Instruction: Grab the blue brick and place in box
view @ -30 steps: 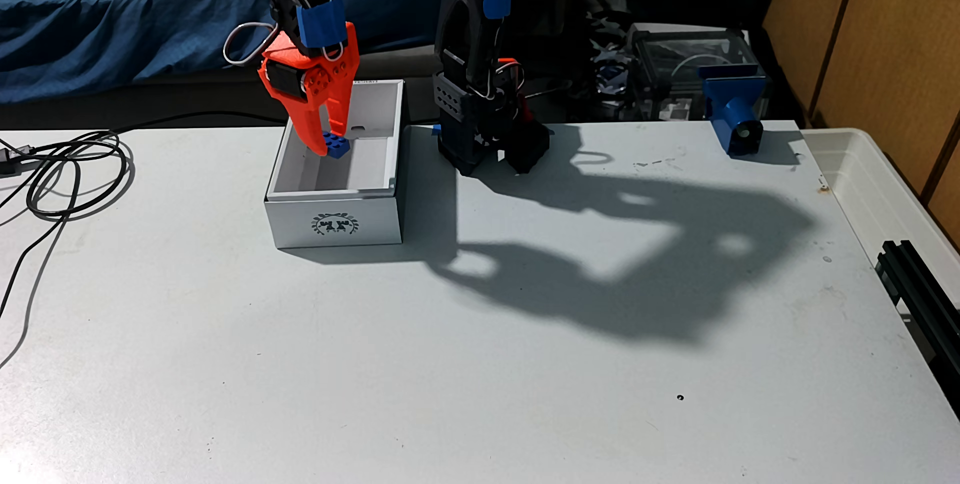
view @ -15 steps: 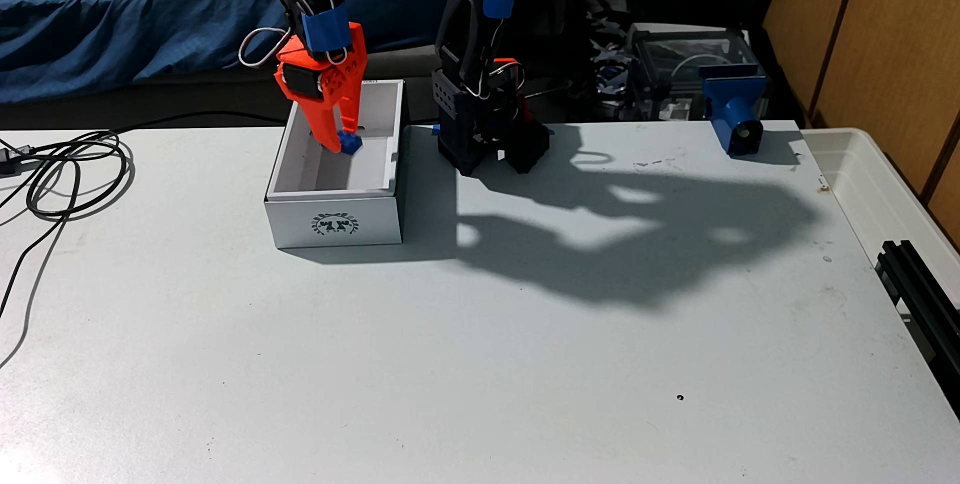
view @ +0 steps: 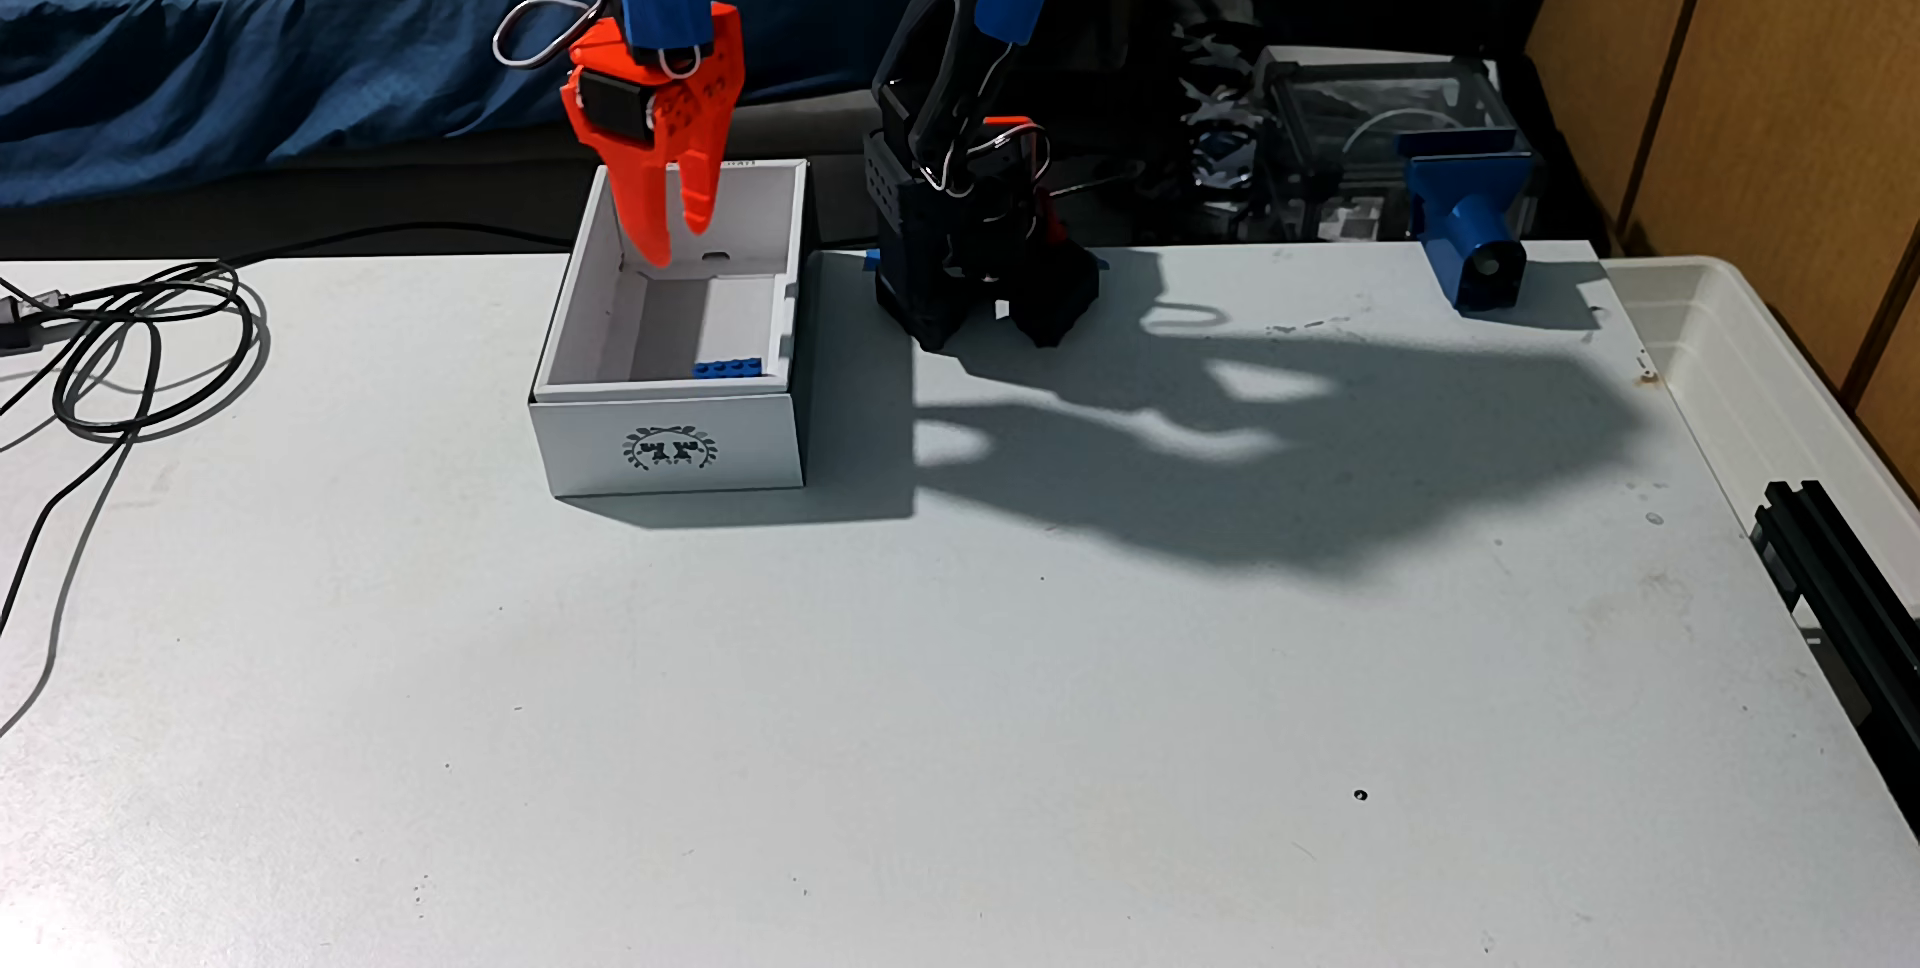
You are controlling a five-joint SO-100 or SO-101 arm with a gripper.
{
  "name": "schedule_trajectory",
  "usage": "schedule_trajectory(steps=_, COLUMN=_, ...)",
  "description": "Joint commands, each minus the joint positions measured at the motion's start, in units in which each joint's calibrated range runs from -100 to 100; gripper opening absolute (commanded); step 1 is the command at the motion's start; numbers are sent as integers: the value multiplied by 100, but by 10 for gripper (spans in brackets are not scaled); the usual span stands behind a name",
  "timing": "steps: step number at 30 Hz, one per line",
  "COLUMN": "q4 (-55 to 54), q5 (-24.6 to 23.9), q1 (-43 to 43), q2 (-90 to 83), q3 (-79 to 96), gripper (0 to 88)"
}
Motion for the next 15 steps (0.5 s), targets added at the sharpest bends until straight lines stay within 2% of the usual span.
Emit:
schedule_trajectory(steps=1, q4=237, q5=2, q1=117, q2=-321, q3=-66, gripper=126)
schedule_trajectory(steps=10, q4=298, q5=-45, q1=132, q2=-980, q3=-74, gripper=133)
schedule_trajectory(steps=15, q4=298, q5=-261, q1=-46, q2=-1226, q3=-66, gripper=256)
